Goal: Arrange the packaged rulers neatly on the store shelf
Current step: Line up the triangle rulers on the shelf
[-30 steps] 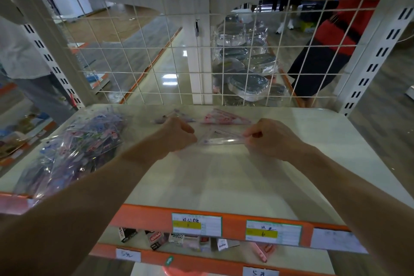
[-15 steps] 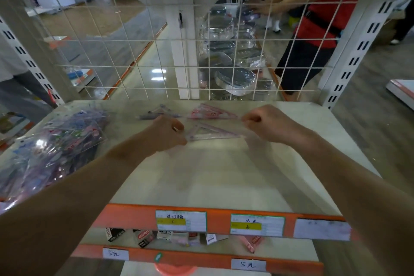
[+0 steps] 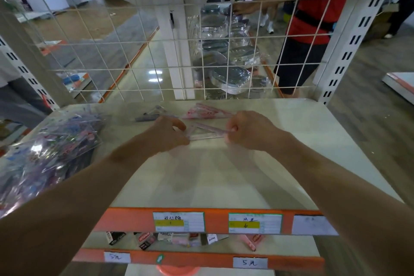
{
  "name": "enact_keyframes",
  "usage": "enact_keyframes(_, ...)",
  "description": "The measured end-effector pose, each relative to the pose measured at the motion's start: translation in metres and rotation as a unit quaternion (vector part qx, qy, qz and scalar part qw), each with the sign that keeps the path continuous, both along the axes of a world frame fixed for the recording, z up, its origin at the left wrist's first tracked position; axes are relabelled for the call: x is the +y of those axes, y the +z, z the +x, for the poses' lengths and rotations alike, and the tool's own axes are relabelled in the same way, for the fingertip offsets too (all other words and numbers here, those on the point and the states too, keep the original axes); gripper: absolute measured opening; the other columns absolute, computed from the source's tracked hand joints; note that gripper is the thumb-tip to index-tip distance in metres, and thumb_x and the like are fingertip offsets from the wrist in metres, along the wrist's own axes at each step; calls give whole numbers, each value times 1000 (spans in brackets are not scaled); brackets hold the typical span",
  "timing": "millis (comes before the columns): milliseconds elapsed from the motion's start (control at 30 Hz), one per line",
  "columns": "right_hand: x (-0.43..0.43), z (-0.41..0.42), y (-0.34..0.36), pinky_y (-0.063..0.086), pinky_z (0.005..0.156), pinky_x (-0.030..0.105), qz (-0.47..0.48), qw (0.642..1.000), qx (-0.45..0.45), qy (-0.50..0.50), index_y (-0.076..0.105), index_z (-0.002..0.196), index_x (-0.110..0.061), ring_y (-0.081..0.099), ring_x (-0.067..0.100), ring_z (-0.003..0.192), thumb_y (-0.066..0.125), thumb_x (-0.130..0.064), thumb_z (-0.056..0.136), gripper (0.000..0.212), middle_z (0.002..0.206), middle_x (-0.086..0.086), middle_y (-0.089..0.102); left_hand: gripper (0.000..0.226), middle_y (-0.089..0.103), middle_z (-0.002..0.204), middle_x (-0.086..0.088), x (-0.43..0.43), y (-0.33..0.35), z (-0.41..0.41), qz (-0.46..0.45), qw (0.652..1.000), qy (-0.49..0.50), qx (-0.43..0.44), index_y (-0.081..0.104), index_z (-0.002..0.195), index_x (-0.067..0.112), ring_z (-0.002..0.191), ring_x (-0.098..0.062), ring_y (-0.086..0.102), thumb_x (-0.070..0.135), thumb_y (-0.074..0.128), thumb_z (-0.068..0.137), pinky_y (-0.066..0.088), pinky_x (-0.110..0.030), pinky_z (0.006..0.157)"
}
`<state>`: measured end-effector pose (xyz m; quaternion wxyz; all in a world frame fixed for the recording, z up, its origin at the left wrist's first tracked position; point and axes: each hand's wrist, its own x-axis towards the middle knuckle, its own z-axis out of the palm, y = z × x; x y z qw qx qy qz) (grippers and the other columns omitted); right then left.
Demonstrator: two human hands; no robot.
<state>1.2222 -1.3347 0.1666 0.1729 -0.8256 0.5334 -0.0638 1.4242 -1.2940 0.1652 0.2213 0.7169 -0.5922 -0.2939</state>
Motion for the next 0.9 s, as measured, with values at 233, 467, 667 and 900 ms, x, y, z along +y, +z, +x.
enact_keyframes(233,-3,7,1,37,69,27,-40,998,43,35,62,71,-19,58,24,84,58,-22,84,15,79,3,58,23,61,83,-13,-1,-1,-1,-1,999,6,-33,70,95,-8,63,-15,50,6,73,78,37,-13,46)
enact_keyframes(467,0,3,-1,44,74,29,-50,998,9,47,69,78,-13,58,22,86,56,-17,85,15,89,5,64,21,60,79,-13,1,-4,1,-20,998,-2,-51,70,88,-9,64,-14,49,8,74,77,37,-16,50)
enact_keyframes(667,3,1,-1,43,75,27,-61,997,-11,53,70,81,-14,58,20,88,55,-17,86,16,91,3,65,18,60,78,-11,2,-6,2,-31,998,-9,-62,69,85,-4,59,-8,46,11,74,77,33,-10,46)
enact_keyframes(900,0,9,-4,33,60,28,-26,999,16,25,39,53,-20,45,21,75,57,-24,83,36,65,-3,42,18,62,85,-7,3,-5,1,-22,997,-12,-71,66,86,5,74,-15,55,19,74,79,40,-17,56)
